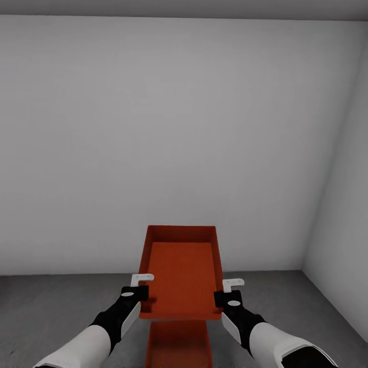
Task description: Move the two storage containers from the living room to the garage. In the garage, place one container on the floor and stack the other container on top of it (either order is fine).
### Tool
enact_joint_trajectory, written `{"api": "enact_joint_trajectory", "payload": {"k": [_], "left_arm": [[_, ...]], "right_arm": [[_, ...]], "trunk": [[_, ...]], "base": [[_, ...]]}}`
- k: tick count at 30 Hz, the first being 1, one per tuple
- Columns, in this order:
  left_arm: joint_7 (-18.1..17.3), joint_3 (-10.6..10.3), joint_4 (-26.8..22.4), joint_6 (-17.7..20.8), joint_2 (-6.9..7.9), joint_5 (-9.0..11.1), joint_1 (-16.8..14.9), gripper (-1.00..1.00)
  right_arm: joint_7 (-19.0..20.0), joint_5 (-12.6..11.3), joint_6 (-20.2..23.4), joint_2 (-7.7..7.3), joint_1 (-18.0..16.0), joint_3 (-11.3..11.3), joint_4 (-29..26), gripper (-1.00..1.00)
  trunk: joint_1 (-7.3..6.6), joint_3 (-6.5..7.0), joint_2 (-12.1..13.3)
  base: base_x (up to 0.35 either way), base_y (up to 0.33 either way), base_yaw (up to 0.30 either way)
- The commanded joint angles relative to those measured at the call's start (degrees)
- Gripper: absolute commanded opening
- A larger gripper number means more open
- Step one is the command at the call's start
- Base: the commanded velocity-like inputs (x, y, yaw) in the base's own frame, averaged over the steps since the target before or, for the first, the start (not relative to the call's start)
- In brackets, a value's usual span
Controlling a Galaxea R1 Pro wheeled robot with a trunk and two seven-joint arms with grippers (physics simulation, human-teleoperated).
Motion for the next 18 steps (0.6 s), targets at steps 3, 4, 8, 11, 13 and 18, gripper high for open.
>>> {"api": "enact_joint_trajectory", "payload": {"k": [3,4,8,11,13,18], "left_arm": [[1.45,1.28,-1.44,-1.77,0.02,4.00,-0.07,-1.00],[1.45,1.28,-1.44,-1.77,0.02,4.00,-0.07,-1.00],[1.45,1.27,-1.45,-1.77,0.02,4.00,-0.07,-1.00],[1.45,1.26,-1.46,-1.77,0.02,4.00,-0.07,-1.00],[1.45,1.26,-1.46,-1.77,0.01,4.00,-0.07,-1.00],[1.49,1.29,-1.38,-1.77,-0.02,3.97,-0.07,-1.00]], "right_arm": [[0.45,-1.10,-0.17,1.70,0.00,-0.82,0.09,-1.00],[0.45,-1.10,-0.17,1.70,0.00,-0.82,0.09,-1.00],[0.46,-1.10,-0.17,1.70,0.00,-0.82,0.10,-1.00],[0.46,-1.10,-0.17,1.70,0.00,-0.82,0.10,-1.00],[0.46,-1.10,-0.17,1.70,0.00,-0.82,0.10,-1.00],[0.46,-1.10,-0.17,1.69,0.00,-0.82,0.10,-1.00]], "trunk": [[0.01,-0.38,-0.08],[0.01,-0.47,-0.08],[0.01,-0.84,-0.08],[0.01,-1.12,-0.08],[0.01,-1.30,-0.08],[0.01,-1.76,-0.08]], "base": [[0.000,0.000,0.000],[0.000,0.000,0.000],[0.000,0.000,0.000],[0.000,0.000,0.000],[0.000,0.000,0.000],[0.000,0.000,0.000]]}}
